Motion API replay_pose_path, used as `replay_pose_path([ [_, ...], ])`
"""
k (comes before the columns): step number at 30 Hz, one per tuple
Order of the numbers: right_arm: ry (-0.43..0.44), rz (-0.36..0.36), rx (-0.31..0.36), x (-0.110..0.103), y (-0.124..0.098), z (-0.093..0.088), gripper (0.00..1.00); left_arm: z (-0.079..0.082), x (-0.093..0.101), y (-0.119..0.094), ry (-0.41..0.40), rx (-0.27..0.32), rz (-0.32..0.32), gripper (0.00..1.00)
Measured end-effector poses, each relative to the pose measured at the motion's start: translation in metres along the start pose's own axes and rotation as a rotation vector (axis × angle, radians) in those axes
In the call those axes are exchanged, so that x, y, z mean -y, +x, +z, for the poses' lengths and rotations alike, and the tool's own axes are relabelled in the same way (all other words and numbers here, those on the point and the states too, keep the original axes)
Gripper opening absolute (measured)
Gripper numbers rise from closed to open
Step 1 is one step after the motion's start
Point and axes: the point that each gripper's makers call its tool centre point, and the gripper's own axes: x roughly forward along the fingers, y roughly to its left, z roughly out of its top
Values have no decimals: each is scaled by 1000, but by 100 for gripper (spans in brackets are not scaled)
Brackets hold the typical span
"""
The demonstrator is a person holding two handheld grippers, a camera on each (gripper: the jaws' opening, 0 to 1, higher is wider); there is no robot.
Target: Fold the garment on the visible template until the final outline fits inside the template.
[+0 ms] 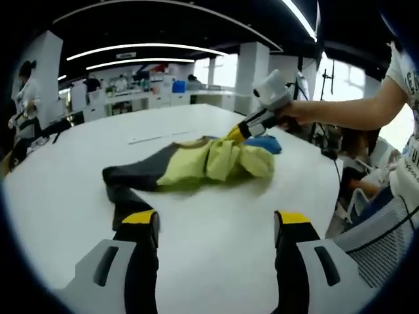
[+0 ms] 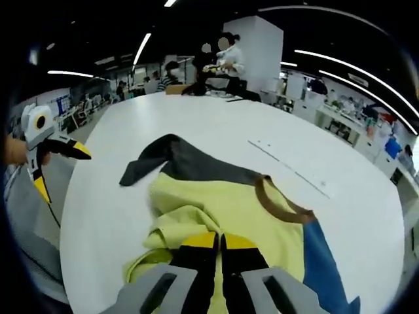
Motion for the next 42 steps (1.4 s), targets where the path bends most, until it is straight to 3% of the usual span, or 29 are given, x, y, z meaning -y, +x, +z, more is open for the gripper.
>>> replay_pose_path([
  [16, 57, -26, -129, 16, 31, -44, 0, -4, -2, 3, -27, -10, -2, 63],
  [20, 257, -63, -86, 15, 30, -44, 0, -7, 0, 3, -30, -18, 0, 62],
  [21, 330, -63, -85, 15, 28, -44, 0, -7, 0, 4, -31, -18, -1, 62],
  [22, 340, -59, -61, 15, 27, -40, 0, -7, 1, 4, -36, -17, 0, 62],
  [28, 336, -90, -16, 20, 5, -31, 23, -4, 3, 9, -77, -5, -4, 61],
  [33, 369, -98, 16, 20, -11, -26, 33, 8, 0, 16, -166, 35, 3, 60],
  [42, 348, -78, 70, -10, -51, -25, 42, 19, -2, 35, -196, 52, 13, 55],
])
